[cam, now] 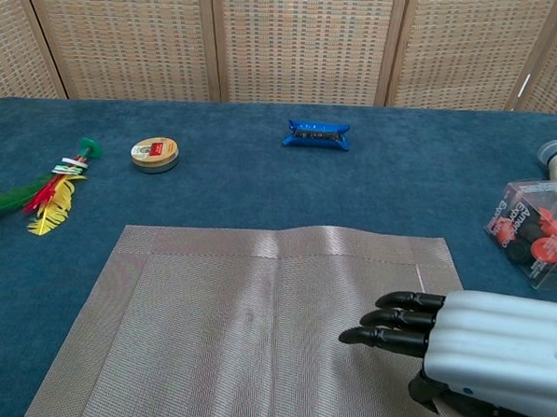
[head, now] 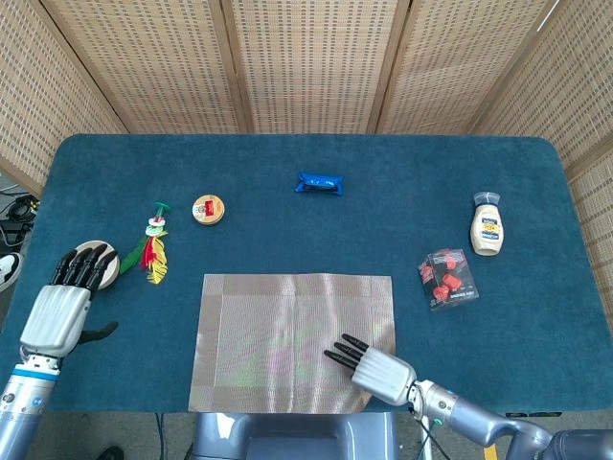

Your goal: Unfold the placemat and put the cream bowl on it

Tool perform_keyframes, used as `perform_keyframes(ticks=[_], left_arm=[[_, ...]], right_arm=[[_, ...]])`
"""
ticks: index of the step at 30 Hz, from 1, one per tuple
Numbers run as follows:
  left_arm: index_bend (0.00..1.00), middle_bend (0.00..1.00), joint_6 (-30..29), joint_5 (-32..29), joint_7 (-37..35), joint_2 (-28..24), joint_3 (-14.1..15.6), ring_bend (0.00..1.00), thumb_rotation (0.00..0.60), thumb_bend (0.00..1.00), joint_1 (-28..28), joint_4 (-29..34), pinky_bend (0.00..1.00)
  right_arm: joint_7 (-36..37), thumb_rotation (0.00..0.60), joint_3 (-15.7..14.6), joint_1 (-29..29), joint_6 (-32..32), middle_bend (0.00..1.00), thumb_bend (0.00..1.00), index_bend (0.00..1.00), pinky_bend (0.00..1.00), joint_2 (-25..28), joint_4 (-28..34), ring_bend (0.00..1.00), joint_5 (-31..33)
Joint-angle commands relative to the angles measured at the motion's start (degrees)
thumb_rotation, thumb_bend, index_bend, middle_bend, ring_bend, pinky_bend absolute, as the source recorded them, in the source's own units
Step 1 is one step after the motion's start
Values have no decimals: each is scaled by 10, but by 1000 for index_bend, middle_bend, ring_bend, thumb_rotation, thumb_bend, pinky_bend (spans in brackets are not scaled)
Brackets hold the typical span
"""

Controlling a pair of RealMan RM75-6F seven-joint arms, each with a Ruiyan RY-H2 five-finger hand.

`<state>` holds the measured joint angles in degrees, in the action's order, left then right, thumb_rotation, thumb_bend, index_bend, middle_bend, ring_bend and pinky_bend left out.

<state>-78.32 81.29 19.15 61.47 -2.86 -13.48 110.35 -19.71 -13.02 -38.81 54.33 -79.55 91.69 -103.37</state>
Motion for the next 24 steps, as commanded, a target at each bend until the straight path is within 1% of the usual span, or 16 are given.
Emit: perform_keyframes(ticks=[1,11,17,22,24], left_arm=[[0,0,1,0,-2,-1,0,0,600,0,0,0,0],[0,0,3,0,1,-1,1,0,600,0,-1,0,0],[0,0,4,-2,3,-1,0,0,600,0,-1,1,0],[0,0,5,-3,2,-2,0,0,600,0,-1,2,0],[0,0,6,-3,1,-2,0,0,600,0,-1,2,0]], right_arm=[[-3,600,4,0,-1,32,752,733,0,-2,-5,0,0],[4,600,17,0,4,32,753,733,0,-2,-7,0,2],[-1,600,15,-1,-2,31,754,732,0,-2,-12,0,-5],[-1,600,20,-1,-1,31,755,731,0,1,-19,0,-4],[-5,600,21,-2,1,31,739,730,0,3,-22,0,-8]])
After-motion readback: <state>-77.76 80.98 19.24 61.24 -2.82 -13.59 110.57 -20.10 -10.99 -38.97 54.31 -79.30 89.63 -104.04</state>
